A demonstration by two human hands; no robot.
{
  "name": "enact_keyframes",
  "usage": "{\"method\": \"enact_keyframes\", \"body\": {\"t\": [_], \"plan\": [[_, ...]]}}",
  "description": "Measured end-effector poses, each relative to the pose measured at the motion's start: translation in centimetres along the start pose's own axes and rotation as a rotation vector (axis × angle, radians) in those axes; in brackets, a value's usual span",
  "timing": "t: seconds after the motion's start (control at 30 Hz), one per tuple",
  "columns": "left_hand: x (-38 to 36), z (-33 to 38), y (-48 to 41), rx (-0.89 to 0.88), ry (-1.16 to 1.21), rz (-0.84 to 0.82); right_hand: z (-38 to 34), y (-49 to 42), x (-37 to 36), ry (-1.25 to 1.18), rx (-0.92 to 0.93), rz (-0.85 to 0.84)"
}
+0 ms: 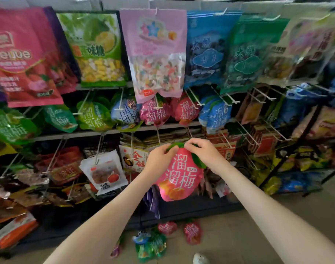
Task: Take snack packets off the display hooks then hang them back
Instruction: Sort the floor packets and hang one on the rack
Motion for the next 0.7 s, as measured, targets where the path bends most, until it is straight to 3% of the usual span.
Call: {"method": "enact_keyframes", "body": {"t": [0.13, 0.37, 0.7], "plan": [[-2.8, 1.8, -4.0, 0.023, 0.064, 0.047, 1.3, -3.0, 4.2, -0.030, -0.014, 0.077], [-6.0, 3.3, -11.4, 0.072, 0.211, 0.167, 3.4, -9.6, 10.2, 0.041, -0.022, 0.048], [-6.3, 2.4, -16.3, 0.114, 0.367, 0.324, 4.9, -16.4, 9.9, -0.013, 0.038, 0.074]]}}
Point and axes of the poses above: each hand's wrist, its own y-axis away from the middle knuckle, its own x-axis out of the back of the hand, z = x × y, the point moved 2 cm from there along -y, towards the middle knuckle, and after that the axes turned 13 degrees about y, right-handed, at the moved point
